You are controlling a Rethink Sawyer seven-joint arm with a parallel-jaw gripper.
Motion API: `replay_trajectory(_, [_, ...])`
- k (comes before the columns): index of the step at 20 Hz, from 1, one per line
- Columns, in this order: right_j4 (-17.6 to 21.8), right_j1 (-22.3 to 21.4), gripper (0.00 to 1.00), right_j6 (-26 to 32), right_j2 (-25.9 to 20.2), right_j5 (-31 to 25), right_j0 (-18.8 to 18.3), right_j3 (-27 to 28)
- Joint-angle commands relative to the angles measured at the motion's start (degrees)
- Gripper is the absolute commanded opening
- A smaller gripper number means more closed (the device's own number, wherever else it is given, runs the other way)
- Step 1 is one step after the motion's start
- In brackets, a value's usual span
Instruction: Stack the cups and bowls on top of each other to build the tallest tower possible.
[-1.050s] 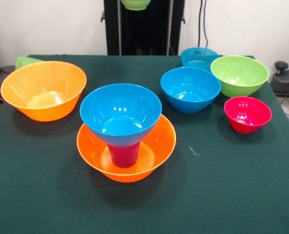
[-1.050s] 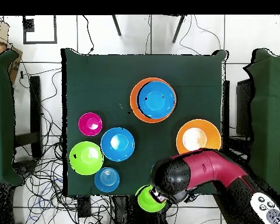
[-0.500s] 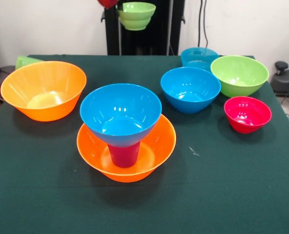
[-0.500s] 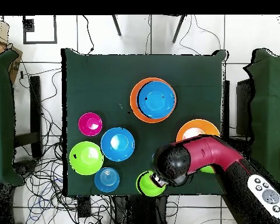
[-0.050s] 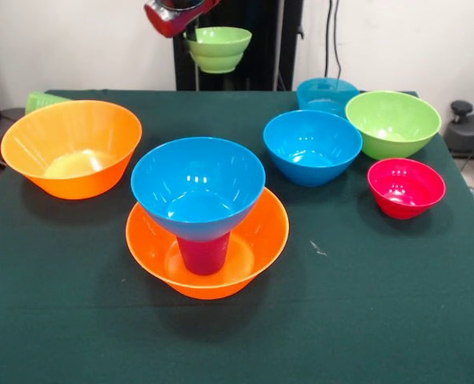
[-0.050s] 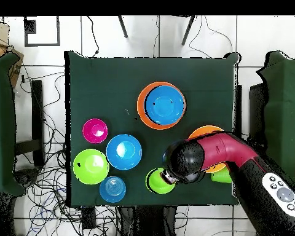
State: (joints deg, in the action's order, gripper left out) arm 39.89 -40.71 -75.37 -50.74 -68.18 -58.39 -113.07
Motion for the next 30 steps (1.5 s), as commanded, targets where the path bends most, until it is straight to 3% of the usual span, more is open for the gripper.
replay_trajectory(1, [3.09,2.42,0.00,13.95,2.05,-8.59,3.26,8.17])
replay_trajectory(6, [2.06,1.59,0.00,15.06,1.37,-13.00,3.86,10.96])
replay_trajectory(17, [2.33,4.23,0.00,17.70,0.28,-22.07,6.70,20.34])
replay_trajectory(30, [3.21,10.35,0.00,18.06,1.36,-26.84,11.42,31.60])
